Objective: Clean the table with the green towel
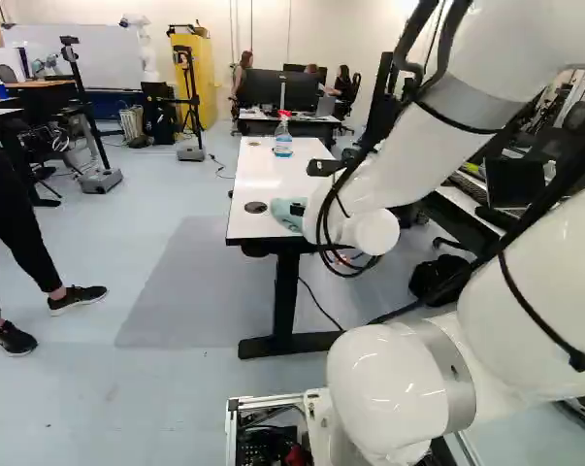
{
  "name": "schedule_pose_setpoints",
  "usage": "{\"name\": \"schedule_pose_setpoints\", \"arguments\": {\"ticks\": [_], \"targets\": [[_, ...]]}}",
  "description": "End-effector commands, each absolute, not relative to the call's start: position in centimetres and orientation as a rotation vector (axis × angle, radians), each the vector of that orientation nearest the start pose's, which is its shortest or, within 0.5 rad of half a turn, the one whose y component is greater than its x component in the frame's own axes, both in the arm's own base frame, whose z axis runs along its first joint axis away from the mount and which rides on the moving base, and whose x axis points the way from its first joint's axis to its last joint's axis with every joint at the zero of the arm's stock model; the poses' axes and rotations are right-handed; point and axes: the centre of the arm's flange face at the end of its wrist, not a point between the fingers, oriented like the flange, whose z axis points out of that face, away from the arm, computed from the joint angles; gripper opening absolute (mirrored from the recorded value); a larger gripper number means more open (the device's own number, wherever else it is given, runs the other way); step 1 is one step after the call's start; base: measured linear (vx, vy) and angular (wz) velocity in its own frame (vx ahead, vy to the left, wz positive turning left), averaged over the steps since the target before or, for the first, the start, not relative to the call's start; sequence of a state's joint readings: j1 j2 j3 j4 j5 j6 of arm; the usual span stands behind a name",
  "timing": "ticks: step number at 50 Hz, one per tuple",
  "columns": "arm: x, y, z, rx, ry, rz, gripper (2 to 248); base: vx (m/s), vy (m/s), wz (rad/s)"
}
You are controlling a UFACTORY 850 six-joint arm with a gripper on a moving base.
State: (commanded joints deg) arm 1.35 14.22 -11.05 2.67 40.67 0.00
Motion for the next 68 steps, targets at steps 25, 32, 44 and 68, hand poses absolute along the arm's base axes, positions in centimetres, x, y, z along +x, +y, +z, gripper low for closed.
{"name": "schedule_pose_setpoints", "arguments": {"ticks": [25,32,44,68], "targets": [[28.0,0.1,37.1,-2.58,0.012,-1.791,247,0.0,0.0,0.0],[27.6,0.1,36.9,-2.57,0.007,-1.806,247,0.0,0.0,0.0],[27.1,0.0,36.6,-2.56,0.001,-1.821,247,0.0,0.0,0.0],[27.0,0.0,36.6,-2.558,0.0,-1.824,247,0.0,0.0,0.0]]}}
